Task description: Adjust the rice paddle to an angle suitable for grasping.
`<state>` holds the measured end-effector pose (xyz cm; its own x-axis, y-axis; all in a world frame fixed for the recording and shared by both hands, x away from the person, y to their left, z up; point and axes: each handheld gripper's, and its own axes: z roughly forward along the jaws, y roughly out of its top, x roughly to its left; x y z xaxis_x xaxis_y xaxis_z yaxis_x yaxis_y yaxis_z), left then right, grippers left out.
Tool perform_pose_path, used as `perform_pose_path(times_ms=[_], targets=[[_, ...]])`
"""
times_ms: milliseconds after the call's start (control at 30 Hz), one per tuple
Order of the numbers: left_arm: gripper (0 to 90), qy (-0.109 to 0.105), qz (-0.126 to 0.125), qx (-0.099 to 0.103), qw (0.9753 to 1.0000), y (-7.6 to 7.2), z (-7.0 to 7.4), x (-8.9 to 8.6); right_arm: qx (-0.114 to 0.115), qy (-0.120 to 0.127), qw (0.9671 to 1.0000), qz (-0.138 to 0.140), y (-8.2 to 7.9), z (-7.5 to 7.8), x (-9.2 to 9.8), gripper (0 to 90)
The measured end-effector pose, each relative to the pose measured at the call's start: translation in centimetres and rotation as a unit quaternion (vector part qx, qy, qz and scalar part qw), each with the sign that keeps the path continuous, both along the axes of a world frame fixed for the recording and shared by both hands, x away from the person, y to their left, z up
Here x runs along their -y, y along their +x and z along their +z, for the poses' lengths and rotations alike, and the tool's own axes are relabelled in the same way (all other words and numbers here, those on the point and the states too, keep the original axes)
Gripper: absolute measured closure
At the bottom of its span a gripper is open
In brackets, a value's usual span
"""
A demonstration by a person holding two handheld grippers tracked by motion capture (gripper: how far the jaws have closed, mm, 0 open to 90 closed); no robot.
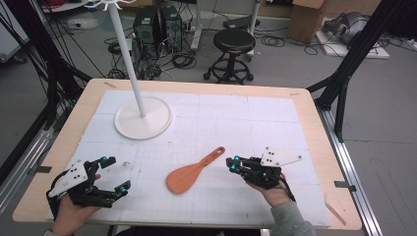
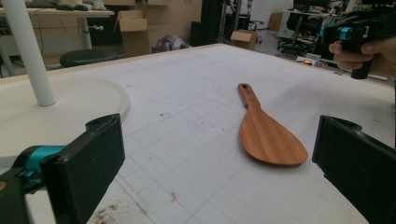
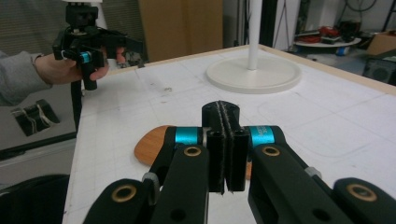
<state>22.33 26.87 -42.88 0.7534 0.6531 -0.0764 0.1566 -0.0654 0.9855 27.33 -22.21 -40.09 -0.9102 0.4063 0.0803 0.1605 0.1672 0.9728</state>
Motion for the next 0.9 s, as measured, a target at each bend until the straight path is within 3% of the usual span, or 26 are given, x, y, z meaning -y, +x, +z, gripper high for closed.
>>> perform_pose_path(times_ms=[167,533,900], targets=[[3.0,0.003,0.006,0.000,1.0000,-0.4,0.0,-0.4,-0.004,-0.015,0.9997,0.021,0.6,-0.1,-1.8,88.9],[2.9,0.006,0.012,-0.004,0.9999,-0.7,-0.2,-0.6,-0.012,-0.029,0.9989,0.034,1.7,-0.3,-4.3,88.9],[3.0,0.012,0.016,-0.005,0.9998,-0.9,-0.3,-0.8,-0.023,-0.053,0.9968,0.056,3.1,-1.0,-8.5,88.9]])
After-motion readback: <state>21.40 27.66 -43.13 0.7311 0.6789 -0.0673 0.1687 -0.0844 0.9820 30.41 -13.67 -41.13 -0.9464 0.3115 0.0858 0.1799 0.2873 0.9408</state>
